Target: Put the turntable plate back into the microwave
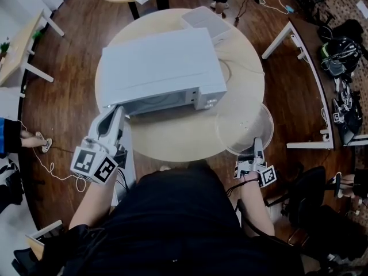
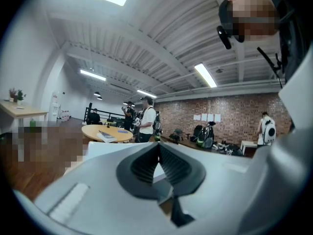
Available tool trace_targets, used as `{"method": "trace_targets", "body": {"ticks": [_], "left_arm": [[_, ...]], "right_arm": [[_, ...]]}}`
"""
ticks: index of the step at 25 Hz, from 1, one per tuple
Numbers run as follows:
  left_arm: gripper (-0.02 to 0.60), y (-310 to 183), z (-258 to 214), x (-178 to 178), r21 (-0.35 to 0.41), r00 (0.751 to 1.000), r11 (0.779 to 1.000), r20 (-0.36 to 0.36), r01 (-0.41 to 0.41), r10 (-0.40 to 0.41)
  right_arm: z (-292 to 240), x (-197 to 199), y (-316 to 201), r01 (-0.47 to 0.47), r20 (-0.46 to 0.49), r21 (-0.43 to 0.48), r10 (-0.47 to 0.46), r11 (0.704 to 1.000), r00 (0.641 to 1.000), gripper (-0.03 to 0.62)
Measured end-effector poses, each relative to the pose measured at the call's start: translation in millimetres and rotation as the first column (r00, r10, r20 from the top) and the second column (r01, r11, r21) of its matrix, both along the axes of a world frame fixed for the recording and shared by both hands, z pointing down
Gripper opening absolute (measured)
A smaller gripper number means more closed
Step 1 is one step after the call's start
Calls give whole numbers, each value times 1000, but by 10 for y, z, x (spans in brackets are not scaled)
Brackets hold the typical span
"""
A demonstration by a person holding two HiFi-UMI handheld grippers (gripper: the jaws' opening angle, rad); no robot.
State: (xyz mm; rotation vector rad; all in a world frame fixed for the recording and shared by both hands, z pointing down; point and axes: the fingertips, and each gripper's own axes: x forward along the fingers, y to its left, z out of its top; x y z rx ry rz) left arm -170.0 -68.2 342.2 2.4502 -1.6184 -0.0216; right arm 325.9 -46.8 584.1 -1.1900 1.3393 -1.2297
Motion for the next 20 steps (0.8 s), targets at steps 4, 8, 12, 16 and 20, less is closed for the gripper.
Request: {"method": "trace_targets", "body": {"ticks": [4, 8, 12, 16, 20], "left_arm": [[-2, 48, 38, -33, -11, 1000, 1000, -4, -1, 1], [-2, 73, 88, -72, -23, 1000, 1000, -8, 3, -3], [-2, 105, 91, -132, -26, 1000, 1000, -9, 12, -13], [-2, 144, 96, -183, -23, 1000, 1000, -8, 21, -21], [-2, 170, 101, -204, -24, 1000, 999, -11, 26, -26]], "right_arm": [[-32, -28, 28, 0, 9, 5, 0, 1000, 1000, 35], [-47, -74, 21, 1, 25, 9, -1, 1000, 1000, 35], [-57, -132, 21, 9, 34, 9, -9, 1000, 999, 35], [-73, -186, 6, 17, 43, 17, -18, 1000, 999, 37], [-101, -226, -10, 26, 53, 27, -28, 999, 998, 37]]}}
